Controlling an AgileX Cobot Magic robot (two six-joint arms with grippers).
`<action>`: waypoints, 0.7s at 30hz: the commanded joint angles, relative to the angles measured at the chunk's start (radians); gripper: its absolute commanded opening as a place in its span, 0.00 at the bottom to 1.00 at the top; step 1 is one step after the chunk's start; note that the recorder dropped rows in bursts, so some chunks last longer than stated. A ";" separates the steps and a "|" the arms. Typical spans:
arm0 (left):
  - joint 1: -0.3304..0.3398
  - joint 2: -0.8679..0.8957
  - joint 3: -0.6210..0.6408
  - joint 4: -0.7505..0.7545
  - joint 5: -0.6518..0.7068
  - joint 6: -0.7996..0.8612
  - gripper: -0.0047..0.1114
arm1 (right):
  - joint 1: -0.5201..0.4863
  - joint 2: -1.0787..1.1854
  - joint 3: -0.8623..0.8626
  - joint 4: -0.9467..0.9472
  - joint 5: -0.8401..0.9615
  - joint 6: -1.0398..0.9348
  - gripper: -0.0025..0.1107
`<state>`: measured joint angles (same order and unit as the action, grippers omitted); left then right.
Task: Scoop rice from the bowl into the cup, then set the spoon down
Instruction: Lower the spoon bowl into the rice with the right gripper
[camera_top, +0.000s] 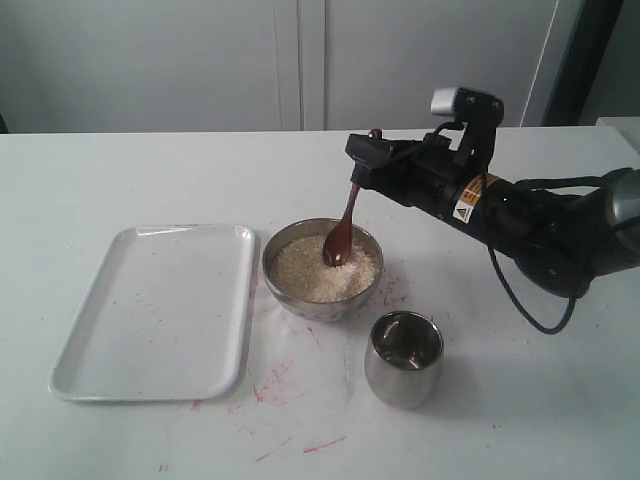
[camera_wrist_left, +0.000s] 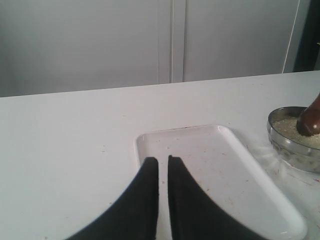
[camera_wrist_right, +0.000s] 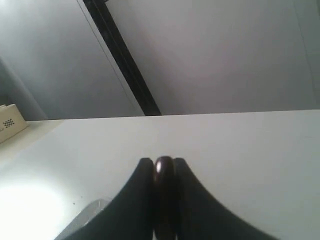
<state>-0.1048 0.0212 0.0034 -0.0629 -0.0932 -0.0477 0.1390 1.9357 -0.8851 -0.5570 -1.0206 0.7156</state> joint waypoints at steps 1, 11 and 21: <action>-0.002 0.003 -0.003 -0.004 -0.011 -0.001 0.16 | 0.000 -0.008 -0.001 -0.005 0.033 -0.012 0.02; -0.002 0.003 -0.003 -0.004 -0.011 -0.001 0.16 | 0.000 -0.008 -0.001 0.034 0.136 0.217 0.02; -0.002 0.003 -0.003 -0.004 -0.011 -0.001 0.16 | 0.000 -0.008 -0.001 0.078 0.227 0.348 0.02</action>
<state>-0.1048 0.0212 0.0034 -0.0629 -0.0932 -0.0477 0.1390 1.9357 -0.8851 -0.4807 -0.8129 1.0447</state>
